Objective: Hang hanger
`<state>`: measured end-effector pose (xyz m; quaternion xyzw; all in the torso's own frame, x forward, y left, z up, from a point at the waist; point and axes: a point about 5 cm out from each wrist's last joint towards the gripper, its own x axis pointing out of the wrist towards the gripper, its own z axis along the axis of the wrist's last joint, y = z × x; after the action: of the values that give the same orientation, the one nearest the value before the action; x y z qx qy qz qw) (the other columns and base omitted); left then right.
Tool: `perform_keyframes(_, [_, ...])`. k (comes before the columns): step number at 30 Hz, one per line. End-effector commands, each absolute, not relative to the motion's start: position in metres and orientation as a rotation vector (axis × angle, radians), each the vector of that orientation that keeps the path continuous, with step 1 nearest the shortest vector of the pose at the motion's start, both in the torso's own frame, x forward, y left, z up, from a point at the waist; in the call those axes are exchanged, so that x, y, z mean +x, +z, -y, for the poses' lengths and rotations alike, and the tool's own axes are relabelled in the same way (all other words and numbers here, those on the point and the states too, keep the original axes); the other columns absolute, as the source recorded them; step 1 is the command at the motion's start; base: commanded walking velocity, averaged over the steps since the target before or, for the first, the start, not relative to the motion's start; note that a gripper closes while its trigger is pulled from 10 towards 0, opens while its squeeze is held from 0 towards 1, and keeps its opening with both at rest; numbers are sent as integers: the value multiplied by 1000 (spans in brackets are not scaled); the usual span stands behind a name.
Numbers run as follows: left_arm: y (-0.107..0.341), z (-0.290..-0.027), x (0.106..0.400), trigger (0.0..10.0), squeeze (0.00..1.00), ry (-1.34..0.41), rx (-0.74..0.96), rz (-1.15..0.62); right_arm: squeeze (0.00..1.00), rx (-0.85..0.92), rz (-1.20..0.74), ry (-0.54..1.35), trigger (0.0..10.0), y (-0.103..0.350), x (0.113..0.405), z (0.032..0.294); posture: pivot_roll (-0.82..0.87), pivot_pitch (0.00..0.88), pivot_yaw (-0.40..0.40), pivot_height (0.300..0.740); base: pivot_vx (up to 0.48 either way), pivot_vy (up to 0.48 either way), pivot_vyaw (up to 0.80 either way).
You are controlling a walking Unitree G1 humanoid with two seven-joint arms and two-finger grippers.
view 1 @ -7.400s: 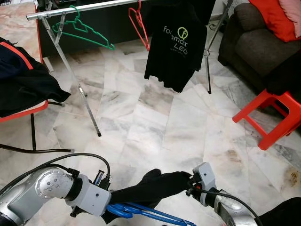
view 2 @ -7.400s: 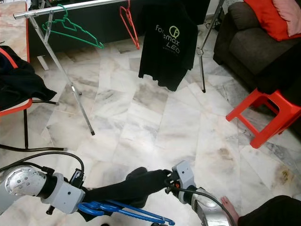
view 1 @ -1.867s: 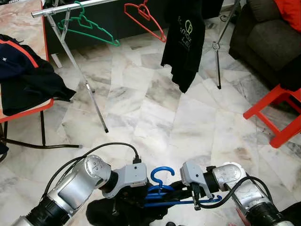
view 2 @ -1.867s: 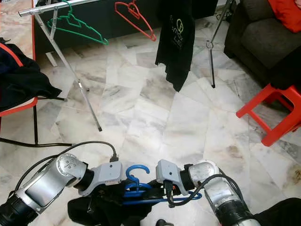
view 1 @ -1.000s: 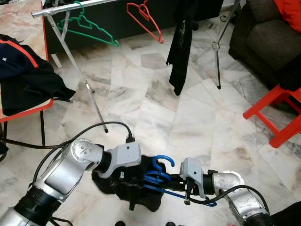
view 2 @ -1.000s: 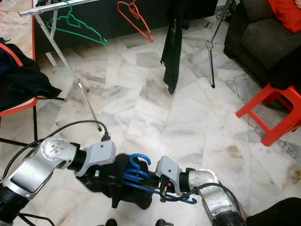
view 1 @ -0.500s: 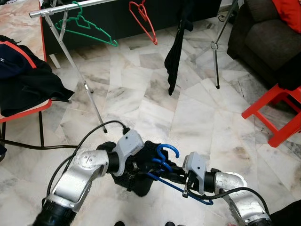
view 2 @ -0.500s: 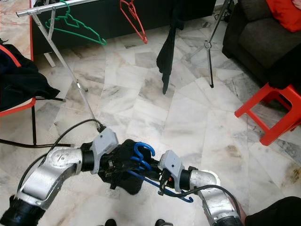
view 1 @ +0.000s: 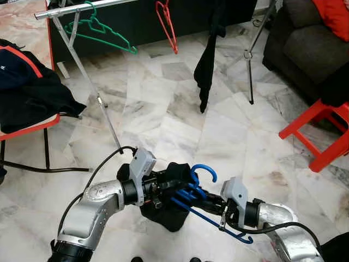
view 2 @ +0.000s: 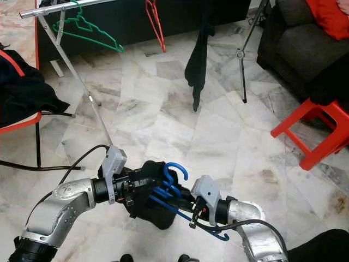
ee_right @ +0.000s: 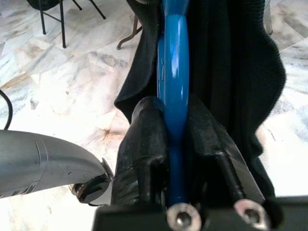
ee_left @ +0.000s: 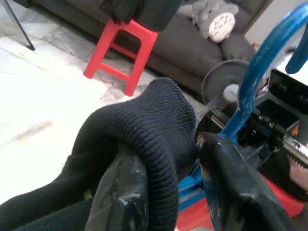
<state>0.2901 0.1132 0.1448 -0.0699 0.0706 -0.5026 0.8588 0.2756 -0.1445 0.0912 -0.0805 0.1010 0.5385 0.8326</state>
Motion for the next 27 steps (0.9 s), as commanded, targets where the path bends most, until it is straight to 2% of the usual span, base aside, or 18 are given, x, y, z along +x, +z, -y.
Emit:
perform_keyframes(1, [146, -131, 296, 0, 0, -927, -191, -128, 0, -156, -209, 1208, 0, 90, 265, 138, -14, 256, -52, 740, 0, 0, 0])
perform_keyframes(13, [159, -135, 303, 0, 0, -766, -406, -8, 0, -172, -276, 1151, 0, 76, 256, 143, -9, 252, -58, 740, 0, 0, 0])
perform_keyframes(18, [157, -142, 307, 0, 0, -677, -403, 2, 0, -154, -255, 1107, 0, 78, 255, 144, -12, 251, -58, 740, 0, 0, 0])
perform_keyframes(21, [156, -149, 310, 0, 0, -599, -392, 8, 0, -149, -234, 1036, 0, 79, 257, 147, -13, 245, -56, 740, 0, 0, 0])
perform_keyframes(23, [157, -162, 314, 0, 0, -491, -404, 23, 0, -146, -197, 935, 0, 81, 258, 152, -14, 243, -55, 740, 0, 0, 0])
perform_keyframes(27, [153, -168, 314, 0, 0, -446, -371, 16, 0, -122, -165, 862, 0, 84, 258, 156, -15, 240, -53, 740, 0, 0, 0])
